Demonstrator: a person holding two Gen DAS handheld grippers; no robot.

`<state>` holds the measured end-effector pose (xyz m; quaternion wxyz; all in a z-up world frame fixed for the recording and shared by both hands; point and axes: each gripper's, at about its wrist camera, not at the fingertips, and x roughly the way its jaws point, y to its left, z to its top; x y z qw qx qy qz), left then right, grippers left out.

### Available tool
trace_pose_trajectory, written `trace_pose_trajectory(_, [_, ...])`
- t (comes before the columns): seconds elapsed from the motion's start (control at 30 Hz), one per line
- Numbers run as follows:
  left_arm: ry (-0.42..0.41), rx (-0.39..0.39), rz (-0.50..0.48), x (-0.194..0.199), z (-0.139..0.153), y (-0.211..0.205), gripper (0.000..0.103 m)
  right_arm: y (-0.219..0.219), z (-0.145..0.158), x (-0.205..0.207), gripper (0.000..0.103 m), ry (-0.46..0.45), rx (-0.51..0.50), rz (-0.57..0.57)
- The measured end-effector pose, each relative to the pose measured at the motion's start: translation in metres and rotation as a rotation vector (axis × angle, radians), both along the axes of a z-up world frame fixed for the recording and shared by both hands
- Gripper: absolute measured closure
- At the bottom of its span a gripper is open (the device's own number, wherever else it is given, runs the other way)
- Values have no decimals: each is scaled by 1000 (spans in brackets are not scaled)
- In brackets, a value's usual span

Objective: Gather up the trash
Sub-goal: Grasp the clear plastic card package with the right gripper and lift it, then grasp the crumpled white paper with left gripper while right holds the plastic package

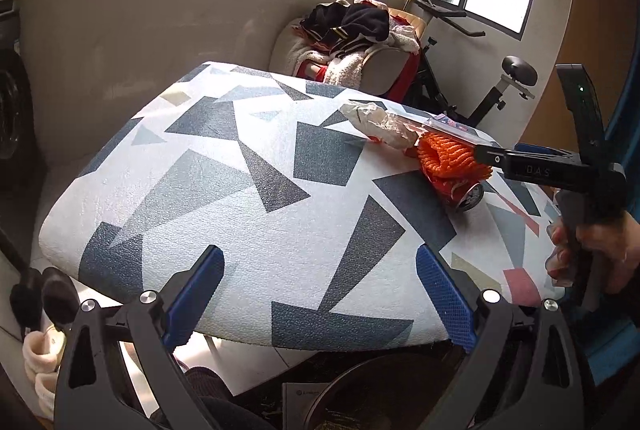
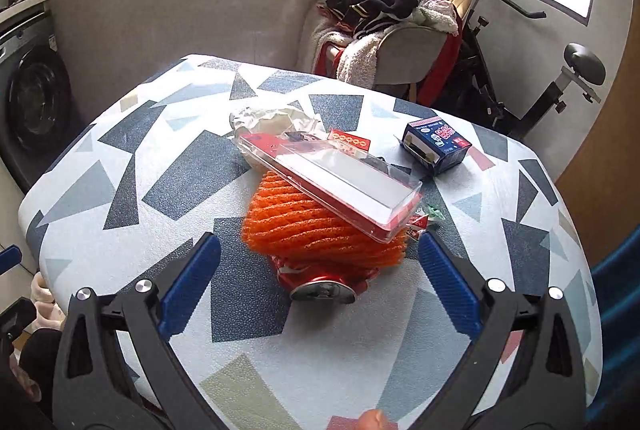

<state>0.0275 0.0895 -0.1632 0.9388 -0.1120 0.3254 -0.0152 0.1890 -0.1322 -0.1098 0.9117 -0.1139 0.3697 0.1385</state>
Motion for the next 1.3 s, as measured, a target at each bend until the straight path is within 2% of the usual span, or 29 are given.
trace_pose_trajectory(0.13, [-6,-32,4,5,-6,3,9,28,-9,54,6,64,-65,28])
trace_pose_trajectory(0.27, [2,-44,2,8,-10,8,9,46,-30,90,6,124,-142,-21])
trace_pose_trajectory(0.33, [4,-49,4,9,-11,10,9,46,-38,103,6,169,-141,-47])
trace_pose_trajectory(0.4, [2,-58,7,8,-12,13,9,41,-38,109,13,188,-99,-73])
trace_pose_trajectory(0.43, [2,-63,9,8,-12,14,9,38,-36,109,23,190,-75,-77])
trace_pose_trajectory(0.5, [1,-71,14,8,-13,16,9,32,-27,108,33,194,-21,-70])
trace_pose_trajectory(0.57, [-5,-81,22,7,-13,18,9,22,-12,103,51,168,49,-51])
trace_pose_trajectory(0.77, [-15,-92,10,6,-10,13,9,-31,25,88,74,96,179,-68])
trace_pose_trajectory(0.9, [-10,-97,-16,9,-9,4,9,-72,35,72,80,64,242,-94])
trace_pose_trajectory(1.07, [9,-124,-58,19,-9,-6,9,-112,24,52,82,64,290,-131])
trace_pose_trajectory(1.3, [70,-222,-83,60,-12,-2,9,-143,10,30,82,44,343,-161])
